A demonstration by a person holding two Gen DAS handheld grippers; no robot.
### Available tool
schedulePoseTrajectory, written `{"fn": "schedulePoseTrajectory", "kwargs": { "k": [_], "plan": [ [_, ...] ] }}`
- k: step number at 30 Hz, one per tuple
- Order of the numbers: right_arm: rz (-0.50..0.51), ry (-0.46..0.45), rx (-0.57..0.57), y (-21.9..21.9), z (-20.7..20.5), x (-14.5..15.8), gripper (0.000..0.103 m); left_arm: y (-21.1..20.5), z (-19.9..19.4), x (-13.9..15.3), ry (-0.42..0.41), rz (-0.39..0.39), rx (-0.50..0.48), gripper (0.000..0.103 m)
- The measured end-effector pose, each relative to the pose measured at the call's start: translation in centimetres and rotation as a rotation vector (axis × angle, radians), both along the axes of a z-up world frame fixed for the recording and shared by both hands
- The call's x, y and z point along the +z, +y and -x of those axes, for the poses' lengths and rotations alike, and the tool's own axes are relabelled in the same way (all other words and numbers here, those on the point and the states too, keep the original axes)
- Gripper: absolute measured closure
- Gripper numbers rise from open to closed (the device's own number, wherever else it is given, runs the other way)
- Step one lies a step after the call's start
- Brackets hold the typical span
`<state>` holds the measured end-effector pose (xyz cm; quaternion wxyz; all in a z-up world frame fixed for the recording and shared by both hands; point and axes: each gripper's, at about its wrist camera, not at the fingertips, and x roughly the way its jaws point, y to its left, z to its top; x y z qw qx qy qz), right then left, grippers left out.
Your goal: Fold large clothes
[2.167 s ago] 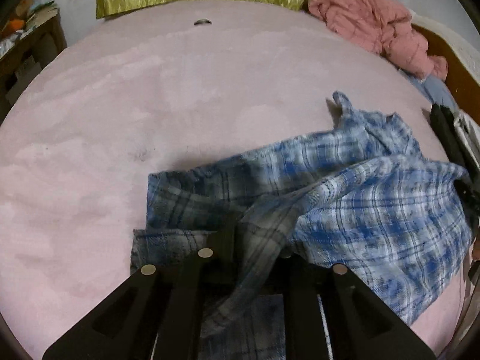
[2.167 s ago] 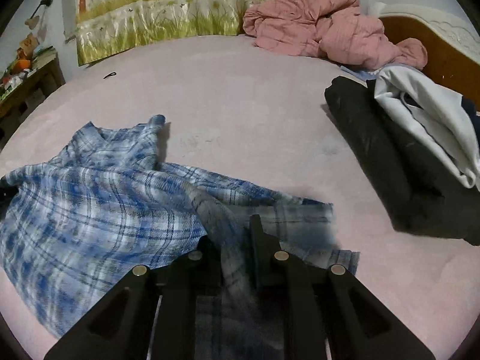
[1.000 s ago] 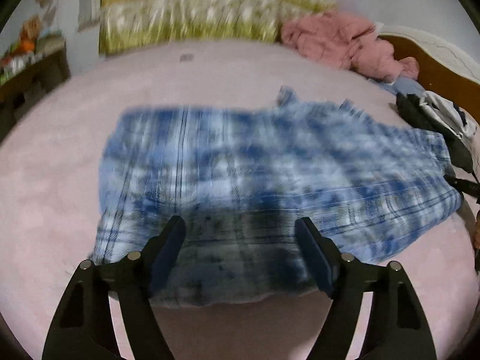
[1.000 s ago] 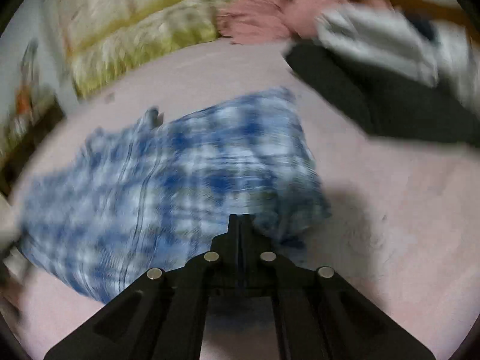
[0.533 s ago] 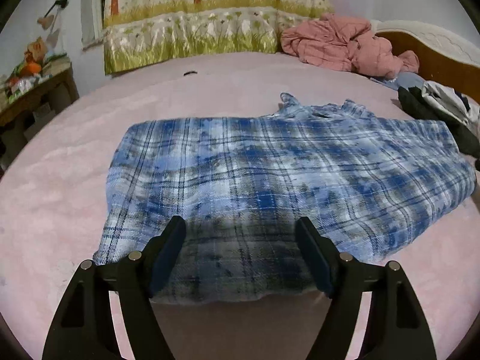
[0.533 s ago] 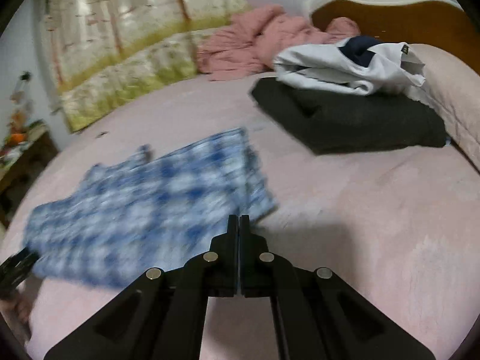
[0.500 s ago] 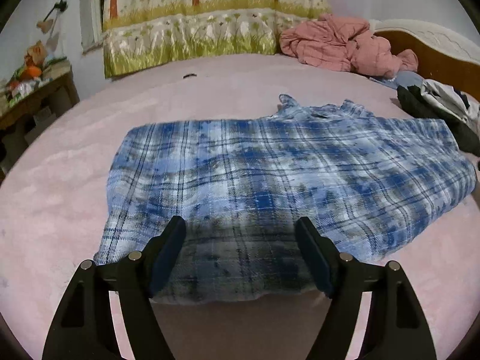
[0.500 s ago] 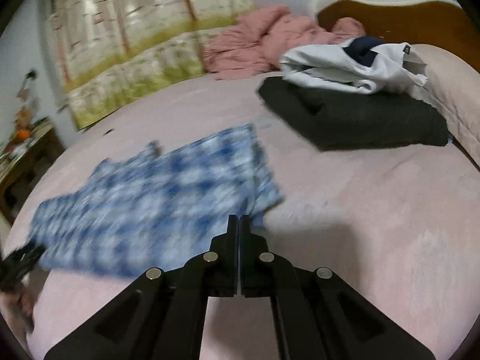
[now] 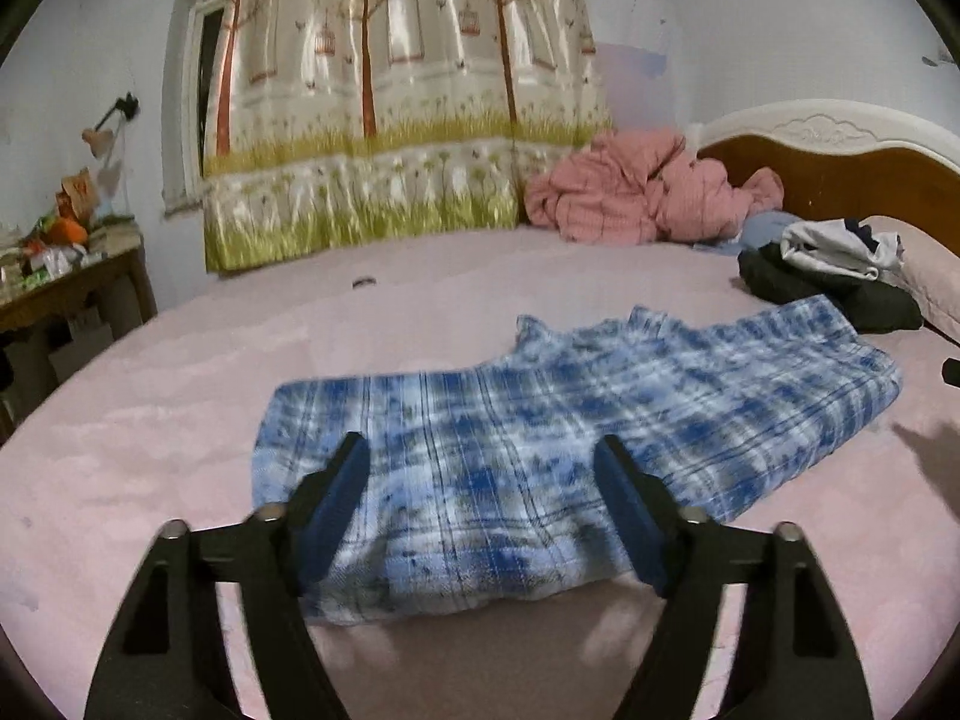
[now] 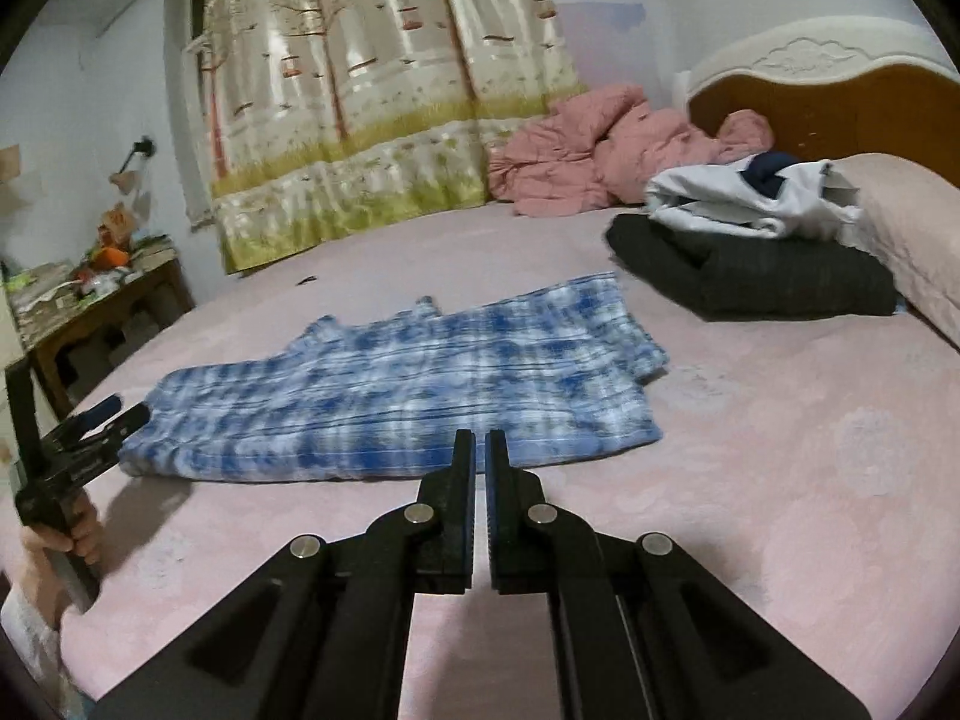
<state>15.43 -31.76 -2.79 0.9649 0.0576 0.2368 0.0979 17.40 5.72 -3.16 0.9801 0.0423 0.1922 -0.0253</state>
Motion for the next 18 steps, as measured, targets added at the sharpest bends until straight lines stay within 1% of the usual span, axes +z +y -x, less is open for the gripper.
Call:
{"fn": "schedulePoseTrajectory", "kwargs": {
  "k": [3, 5, 7, 8, 9, 10, 11, 12, 13, 15, 16, 18],
  "plan": [
    [0.008, 0.004, 0.047, 0.5, 0.0, 0.4, 0.100, -0.8, 0.5, 0.8, -0.021, -0.030, 0.002, 0.039],
    [-0.006, 0.001, 0.064, 0.6, 0.0, 0.6, 0.100, -1.2, 1.0, 1.6, -0.034, -0.010, -0.021, 0.040],
    [-0.029, 0.015, 0.084, 0.7, 0.0, 0.8, 0.099, -1.9, 1.8, 2.9, -0.077, 0.019, -0.029, 0.038],
    [-0.042, 0.019, 0.083, 0.7, 0.0, 0.9, 0.089, -2.3, 2.2, 3.5, -0.099, 0.027, -0.037, 0.033],
    [-0.056, 0.023, 0.069, 0.7, 0.0, 0.9, 0.065, -2.7, 2.5, 4.1, -0.124, 0.035, -0.048, 0.028],
    [-0.064, 0.026, 0.053, 0.6, -0.1, 0.9, 0.052, -3.1, 2.9, 4.8, -0.155, 0.042, -0.059, 0.025],
    [-0.069, 0.026, 0.037, 0.6, -0.2, 0.9, 0.038, -3.5, 3.1, 5.4, -0.181, 0.044, -0.067, 0.019],
    [-0.068, 0.025, 0.027, 0.6, -0.2, 0.9, 0.039, -4.0, 3.1, 5.9, -0.196, 0.040, -0.076, 0.013],
    [-0.065, 0.029, 0.023, 0.7, -0.4, 0.8, 0.039, -4.5, 2.9, 6.3, -0.206, 0.031, -0.091, 0.011],
    [-0.077, 0.055, 0.003, 0.5, -0.9, 0.5, 0.038, -5.4, 2.3, 6.5, -0.231, 0.012, -0.105, 0.000],
    [-0.106, 0.069, -0.003, 0.1, -1.2, 0.3, 0.038, -5.7, 2.0, 6.3, -0.246, 0.005, -0.103, 0.000],
    [-0.148, 0.094, 0.002, -0.5, -1.9, -0.3, 0.034, -6.0, 1.4, 5.5, -0.272, 0.013, -0.096, 0.000]
  ]
}}
